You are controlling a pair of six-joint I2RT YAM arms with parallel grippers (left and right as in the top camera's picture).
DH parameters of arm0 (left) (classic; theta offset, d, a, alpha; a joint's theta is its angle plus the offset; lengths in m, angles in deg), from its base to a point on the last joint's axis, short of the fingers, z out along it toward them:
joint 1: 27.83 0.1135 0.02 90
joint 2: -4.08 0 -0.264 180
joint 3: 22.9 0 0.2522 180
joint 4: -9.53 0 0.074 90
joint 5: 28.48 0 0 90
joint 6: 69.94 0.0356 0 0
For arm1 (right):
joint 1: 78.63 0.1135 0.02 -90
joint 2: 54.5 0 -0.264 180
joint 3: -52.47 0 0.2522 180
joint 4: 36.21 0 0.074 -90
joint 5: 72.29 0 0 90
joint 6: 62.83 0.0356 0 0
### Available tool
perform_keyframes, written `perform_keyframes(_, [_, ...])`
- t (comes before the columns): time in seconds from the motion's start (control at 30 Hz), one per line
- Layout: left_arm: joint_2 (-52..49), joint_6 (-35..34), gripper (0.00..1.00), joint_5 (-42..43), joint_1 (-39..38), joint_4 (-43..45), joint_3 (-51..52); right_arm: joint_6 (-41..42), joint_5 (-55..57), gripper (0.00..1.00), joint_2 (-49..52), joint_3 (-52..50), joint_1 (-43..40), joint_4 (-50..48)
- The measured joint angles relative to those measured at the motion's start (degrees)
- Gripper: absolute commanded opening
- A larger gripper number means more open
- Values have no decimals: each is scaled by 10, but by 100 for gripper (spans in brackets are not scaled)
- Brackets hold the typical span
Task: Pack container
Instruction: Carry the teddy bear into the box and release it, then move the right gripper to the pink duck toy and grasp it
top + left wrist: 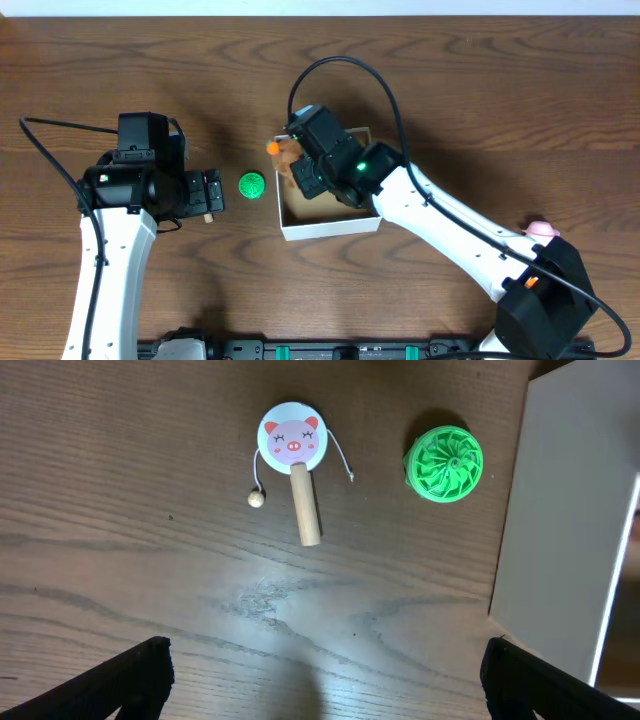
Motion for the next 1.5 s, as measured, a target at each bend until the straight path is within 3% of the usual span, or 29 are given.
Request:
perform_keyframes(0.3, [0, 0, 98, 0, 0, 0, 0, 0, -1, 1, 0, 0, 3, 20])
perform_keyframes(0.37, [0, 0, 98, 0, 0, 0, 0, 0, -2, 6, 0, 0, 3, 33])
perform_keyframes(0.43, [0, 0, 98, 0, 0, 0, 0, 3, -2, 23, 0, 0, 3, 43])
perform_keyframes(0.53, [0, 0, 98, 0, 0, 1, 0, 3, -2, 81, 1, 0, 3, 48])
perform_keyframes(0.57, [0, 0, 98, 0, 0, 1, 0, 3, -2, 92, 1, 0, 3, 48])
perform_keyframes(0.6, [0, 0, 98, 0, 0, 1, 0, 3, -2, 96, 1, 0, 3, 47])
perform_keyframes(1.07, [0, 0, 98, 0, 0, 3, 0, 2, -2, 99, 1, 0, 3, 35])
perform_keyframes(1.23, [0, 0, 98, 0, 0, 3, 0, 6, 54, 99, -5, 0, 0, 55])
perform_keyframes(1.37, [0, 0, 98, 0, 0, 3, 0, 26, 106, 99, -63, 0, -39, 86])
perform_keyframes(1.5, [0, 0, 98, 0, 0, 4, 0, 57, 132, 99, -186, 1, -145, 156])
